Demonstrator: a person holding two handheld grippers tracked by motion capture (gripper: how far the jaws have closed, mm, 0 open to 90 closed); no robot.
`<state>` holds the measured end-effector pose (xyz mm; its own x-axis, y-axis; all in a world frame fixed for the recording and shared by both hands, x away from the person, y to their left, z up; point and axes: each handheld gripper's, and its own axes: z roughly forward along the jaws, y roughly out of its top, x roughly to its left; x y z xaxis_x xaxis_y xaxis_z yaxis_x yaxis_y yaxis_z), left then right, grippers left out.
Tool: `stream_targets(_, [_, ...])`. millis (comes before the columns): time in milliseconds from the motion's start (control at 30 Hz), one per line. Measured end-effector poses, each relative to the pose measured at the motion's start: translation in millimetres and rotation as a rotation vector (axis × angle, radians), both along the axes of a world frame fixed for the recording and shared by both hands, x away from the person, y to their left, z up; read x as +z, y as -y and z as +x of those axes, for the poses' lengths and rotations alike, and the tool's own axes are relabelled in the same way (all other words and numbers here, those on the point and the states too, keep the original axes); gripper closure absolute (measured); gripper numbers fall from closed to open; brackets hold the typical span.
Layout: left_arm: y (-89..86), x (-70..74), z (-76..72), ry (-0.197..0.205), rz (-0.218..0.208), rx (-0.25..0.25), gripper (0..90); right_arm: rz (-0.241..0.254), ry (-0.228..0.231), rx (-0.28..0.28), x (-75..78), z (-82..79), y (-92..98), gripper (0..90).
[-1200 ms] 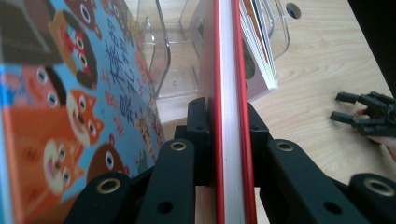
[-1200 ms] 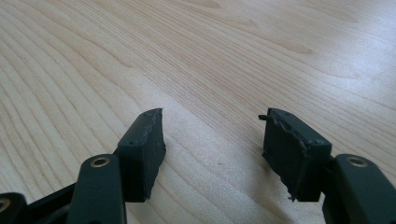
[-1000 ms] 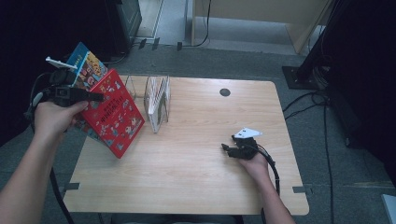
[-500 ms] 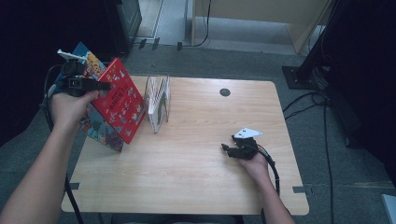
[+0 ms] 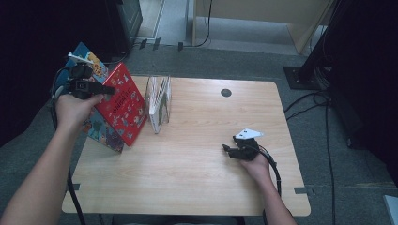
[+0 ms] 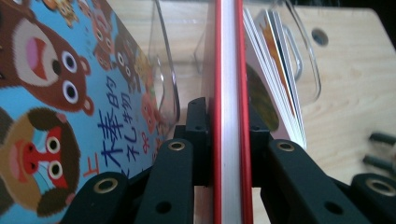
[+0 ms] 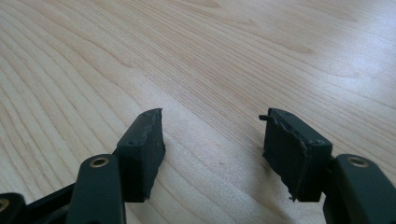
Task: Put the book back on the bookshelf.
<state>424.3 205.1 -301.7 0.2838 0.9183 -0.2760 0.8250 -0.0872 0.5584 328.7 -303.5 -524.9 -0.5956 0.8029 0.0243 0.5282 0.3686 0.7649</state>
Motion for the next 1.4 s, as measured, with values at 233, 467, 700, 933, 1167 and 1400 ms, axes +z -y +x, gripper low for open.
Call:
stream_targets(233, [3.8,-4.2,2.5,-0.098,0.037,-0.066,76.0,0.0,0.0,0.0,0.0,0.0,0.0,37.6])
stream_targets(467, [9.2,-7.0,9.3,-0.166,0.043,-0.106,75.4,0.0,0.0,0.0,0.0,0.0,-0.1,37.6])
stream_targets(700, [-2.6,-7.9,15.5,-0.153,0.012,0.004,80.4,0.001,-0.001,-0.001,0.0,-0.1,-0.2,37.6])
stream_targets(933, [-7.4,-6.5,23.7,-0.125,-0.048,0.044,80.4,-0.001,0.0,-0.004,0.1,-0.9,-0.6,38.6])
stream_targets(1167, [-5.6,-5.6,35.6,-0.098,-0.047,0.082,80.4,0.0,-0.001,-0.01,0.2,-1.7,-1.1,39.1])
stream_targets(1400, [-0.1,-9.3,47.3,-0.084,-0.049,0.091,80.4,-0.001,0.0,-0.014,0.2,-2.1,-1.3,39.2])
